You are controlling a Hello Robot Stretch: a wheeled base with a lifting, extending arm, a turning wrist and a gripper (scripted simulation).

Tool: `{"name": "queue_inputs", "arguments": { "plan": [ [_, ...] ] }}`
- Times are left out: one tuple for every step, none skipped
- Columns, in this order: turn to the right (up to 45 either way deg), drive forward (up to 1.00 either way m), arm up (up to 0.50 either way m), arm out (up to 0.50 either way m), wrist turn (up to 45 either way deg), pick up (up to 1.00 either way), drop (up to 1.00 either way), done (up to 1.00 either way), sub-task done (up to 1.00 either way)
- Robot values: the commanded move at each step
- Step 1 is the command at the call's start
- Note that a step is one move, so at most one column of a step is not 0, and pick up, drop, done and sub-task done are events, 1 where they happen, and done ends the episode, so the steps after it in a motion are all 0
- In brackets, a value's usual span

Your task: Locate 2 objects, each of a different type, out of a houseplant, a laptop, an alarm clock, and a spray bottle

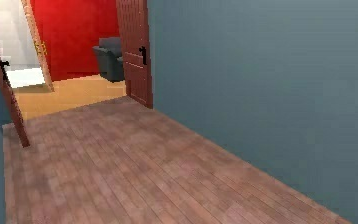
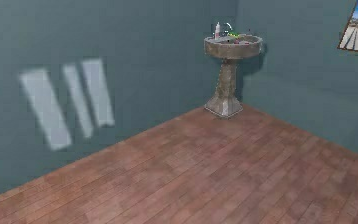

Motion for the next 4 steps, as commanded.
{"name": "queue_inputs", "arguments": {
  "plan": [
    [0.0, 0.35, 0.0, 0.0, 0.0, 0.0, 0.0, 0.0, 0.0],
    [-30.0, 0.0, 0.0, 0.0, 0.0, 0.0, 0.0, 0.0, 0.0],
    [0.0, 1.0, 0.0, 0.0, 0.0, 0.0, 0.0, 0.0, 0.0],
    [-3.0, 0.0, 0.0, 0.0, 0.0, 0.0, 0.0, 0.0, 0.0]
  ]
}}
